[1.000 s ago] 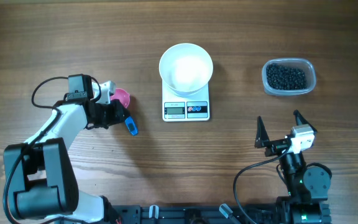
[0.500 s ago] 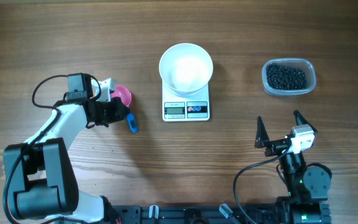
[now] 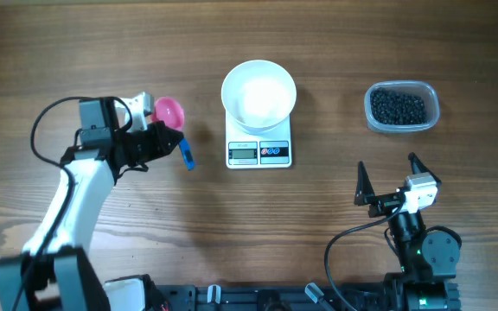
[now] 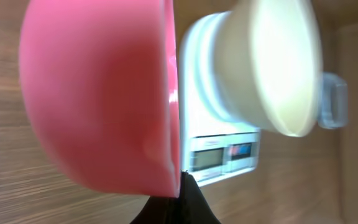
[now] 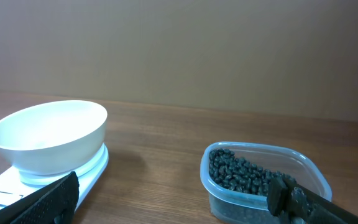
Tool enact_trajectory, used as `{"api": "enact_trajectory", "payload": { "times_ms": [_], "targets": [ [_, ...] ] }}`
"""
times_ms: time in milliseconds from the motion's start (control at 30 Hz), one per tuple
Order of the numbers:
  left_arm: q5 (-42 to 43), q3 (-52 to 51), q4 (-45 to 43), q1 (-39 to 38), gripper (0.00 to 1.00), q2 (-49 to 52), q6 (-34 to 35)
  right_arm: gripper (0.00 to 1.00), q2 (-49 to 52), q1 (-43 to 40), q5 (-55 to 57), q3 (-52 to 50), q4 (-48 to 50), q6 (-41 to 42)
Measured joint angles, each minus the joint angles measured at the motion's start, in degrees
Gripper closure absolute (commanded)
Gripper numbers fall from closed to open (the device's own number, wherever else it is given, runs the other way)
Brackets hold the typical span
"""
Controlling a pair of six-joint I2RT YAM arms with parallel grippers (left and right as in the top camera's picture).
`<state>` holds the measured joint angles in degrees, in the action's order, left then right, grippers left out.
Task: Scoop item into bowl and weigh 150g on scale
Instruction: 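Lift the pink cup with the left gripper toward the scale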
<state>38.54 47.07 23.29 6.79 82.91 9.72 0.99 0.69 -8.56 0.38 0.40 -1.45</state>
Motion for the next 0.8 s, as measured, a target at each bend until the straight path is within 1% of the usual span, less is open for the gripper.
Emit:
{"api": "enact_trajectory", "payload": {
  "times_ms": [167, 367, 600, 800],
  "targets": [
    [6.10, 0.00, -0.37, 0.00, 0.96, -6.34, 4.33, 0.00, 0.00, 0.00, 0.00, 0.00, 0.00, 0.00],
    [15.23, 0.00, -3.89, 0.00, 0.96, -13.53, 11.04, 0.00, 0.00, 0.00, -0.02, 0.00, 0.00, 0.00],
    [19.85, 0.00, -4.22, 0.00, 0.96, -20.65, 19.08, 0.00, 0.00, 0.00, 0.00, 0.00, 0.00, 0.00],
    [23.08, 0.00, -4.31, 0.00, 0.96, -25.79, 22.43, 0.00, 0.00, 0.00, 0.00, 0.00, 0.00, 0.00]
  ]
}}
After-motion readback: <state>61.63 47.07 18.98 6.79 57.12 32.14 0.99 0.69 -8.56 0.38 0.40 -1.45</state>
